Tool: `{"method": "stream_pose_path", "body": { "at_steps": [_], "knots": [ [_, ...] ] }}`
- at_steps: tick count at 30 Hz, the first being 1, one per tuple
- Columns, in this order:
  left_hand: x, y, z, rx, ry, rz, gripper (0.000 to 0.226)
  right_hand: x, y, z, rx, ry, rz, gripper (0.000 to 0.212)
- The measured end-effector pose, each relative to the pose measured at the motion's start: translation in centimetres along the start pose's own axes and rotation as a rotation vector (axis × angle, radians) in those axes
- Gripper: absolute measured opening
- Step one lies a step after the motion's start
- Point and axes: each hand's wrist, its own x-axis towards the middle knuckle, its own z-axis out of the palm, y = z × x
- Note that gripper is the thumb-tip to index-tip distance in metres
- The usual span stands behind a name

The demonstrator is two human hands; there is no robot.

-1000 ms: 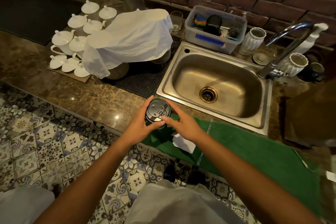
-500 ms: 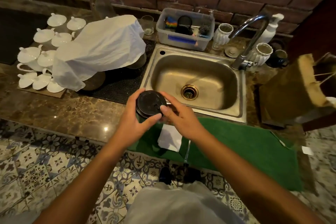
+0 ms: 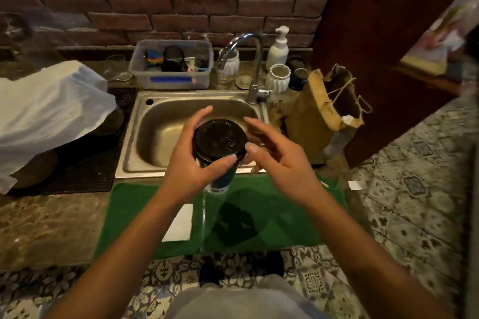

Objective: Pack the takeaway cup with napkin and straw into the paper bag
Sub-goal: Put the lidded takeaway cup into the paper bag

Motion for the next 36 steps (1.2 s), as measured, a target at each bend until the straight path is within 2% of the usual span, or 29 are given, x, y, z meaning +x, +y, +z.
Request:
{"method": "stream_pose_path", "body": {
  "at_steps": [5,10,14,17,20,28,33,36],
  "knots": [
    [5.2,0.2,7.9,0.03,-0.173,-0.048,0.097,-0.5,2.2,-11.0,-0.074,0.185,-0.01,0.043],
    [10.9,0.8,14.7,0.19,-0.404,-0.029,0.103,0.8,5.4,-20.8,-0.253,0.416,0.001,0.033],
    [13.9,0.3,18.0,0.241,-0.411,-0.065,0.103,2.9,8.4,-25.4,-0.367,0.48,0.099,0.033],
    [15.0,-0.3,19.5,0.285,-0.424,-0.12,0.101,4.5,10.7,-26.7,-0.451,0.463,0.133,0.031],
    [16.0,-0.9,20.4,0.326,-0.515,-0.169,0.099,5.7,12.5,-27.3,-0.565,0.377,0.144,0.03],
    [21.2,0.0,20.5,0.557,-0.98,-0.201,0.096,7.6,15.1,-28.2,-0.884,0.152,0.076,0.034],
    [23.9,0.4,22.5,0.668,-1.19,-0.302,0.095,8.4,14.9,-28.2,-0.878,0.02,0.128,0.043],
    [23.9,0.0,23.7,0.729,-1.224,-0.332,0.094,8.4,14.8,-28.0,-0.828,0.007,0.173,0.049]
  ]
}}
